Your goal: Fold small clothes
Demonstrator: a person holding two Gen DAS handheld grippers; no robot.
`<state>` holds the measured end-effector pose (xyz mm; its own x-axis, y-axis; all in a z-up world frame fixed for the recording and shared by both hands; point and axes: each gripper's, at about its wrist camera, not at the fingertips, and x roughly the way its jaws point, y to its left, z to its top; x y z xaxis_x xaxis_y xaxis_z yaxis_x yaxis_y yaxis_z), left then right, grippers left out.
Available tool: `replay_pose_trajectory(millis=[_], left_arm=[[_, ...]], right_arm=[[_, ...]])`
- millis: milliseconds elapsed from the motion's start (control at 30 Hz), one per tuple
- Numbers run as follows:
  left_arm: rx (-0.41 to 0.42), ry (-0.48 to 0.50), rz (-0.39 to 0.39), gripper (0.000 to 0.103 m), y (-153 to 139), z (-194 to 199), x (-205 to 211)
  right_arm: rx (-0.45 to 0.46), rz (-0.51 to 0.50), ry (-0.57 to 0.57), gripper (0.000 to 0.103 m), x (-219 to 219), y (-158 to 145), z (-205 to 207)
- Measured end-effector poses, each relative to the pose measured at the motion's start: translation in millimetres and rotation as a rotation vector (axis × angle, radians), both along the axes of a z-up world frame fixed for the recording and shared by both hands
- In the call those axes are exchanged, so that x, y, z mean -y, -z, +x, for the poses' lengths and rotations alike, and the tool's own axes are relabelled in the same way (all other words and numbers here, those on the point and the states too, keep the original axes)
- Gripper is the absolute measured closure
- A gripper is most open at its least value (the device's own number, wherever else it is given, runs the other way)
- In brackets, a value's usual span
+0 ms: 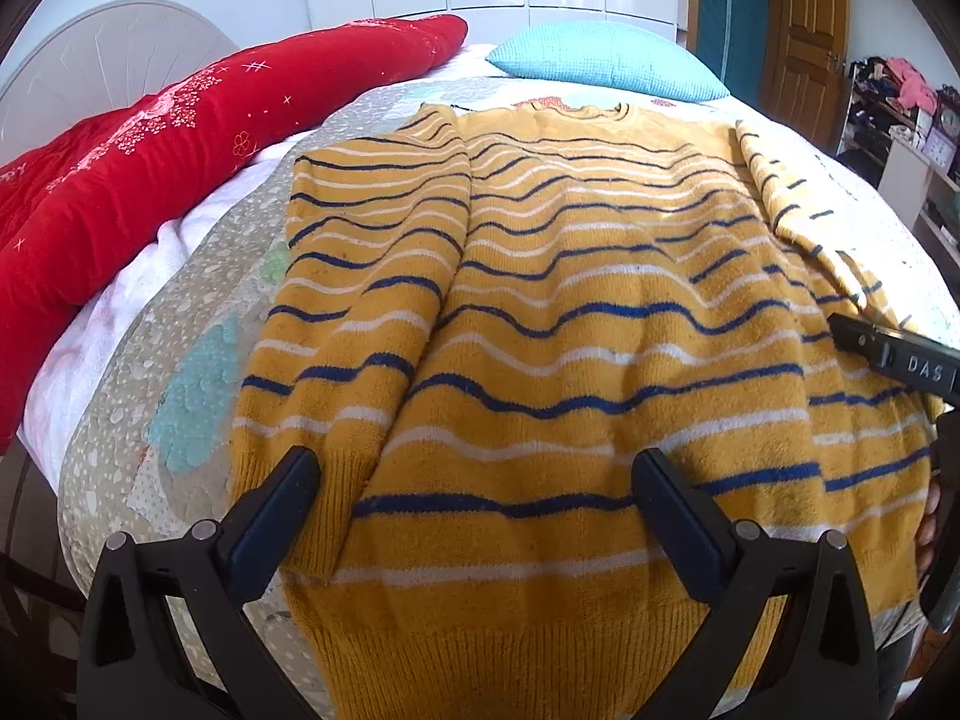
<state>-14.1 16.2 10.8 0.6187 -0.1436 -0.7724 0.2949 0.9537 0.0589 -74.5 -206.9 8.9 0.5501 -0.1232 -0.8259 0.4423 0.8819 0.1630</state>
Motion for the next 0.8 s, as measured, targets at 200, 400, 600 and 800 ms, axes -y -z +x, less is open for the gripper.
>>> replay_pose_trajectory(millis=[200,400,600,800], left_arm=[[0.01,-0.003,0.089,0.0,8,1,9],[0.007,-0.011,0.128,0.0,9,7,14],[-0.022,0.005,-0.033,0.0,-13,-2,-2],[-0.031,0.064,-0.199,0.0,-42,-17,-6]], right_arm=[[-0.072,-0.027,0.076,0.0,-6,-3,6],[-0.072,-0.063,0.087,0.0,-10,-1,4],[-0.059,0.008,0.075,0.0,-3,0,5],[0.028,-0.036,0.082,0.0,-10,1,-6]])
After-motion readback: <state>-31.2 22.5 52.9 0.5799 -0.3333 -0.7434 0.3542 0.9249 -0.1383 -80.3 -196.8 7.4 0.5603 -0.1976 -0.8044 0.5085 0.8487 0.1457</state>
